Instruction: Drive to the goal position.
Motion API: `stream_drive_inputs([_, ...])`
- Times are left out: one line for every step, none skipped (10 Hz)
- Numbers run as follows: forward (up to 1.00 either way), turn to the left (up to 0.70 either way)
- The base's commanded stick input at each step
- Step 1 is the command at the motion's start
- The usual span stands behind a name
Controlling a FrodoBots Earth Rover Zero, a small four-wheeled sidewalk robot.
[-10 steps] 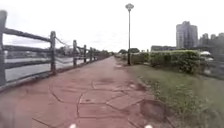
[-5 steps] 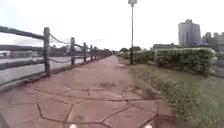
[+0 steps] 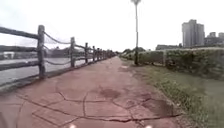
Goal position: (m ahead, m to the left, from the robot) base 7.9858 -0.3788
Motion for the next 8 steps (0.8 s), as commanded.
stream_drive_inputs([0.91, 0.0])
stream_drive_inputs([0.91, 0.0])
stream_drive_inputs([0.91, 0.0])
stream_drive_inputs([0.91, -0.15])
stream_drive_inputs([0.91, -0.28])
stream_drive_inputs([0.91, -0.36])
stream_drive_inputs([0.91, -0.36])
stream_drive_inputs([0.91, -0.36])
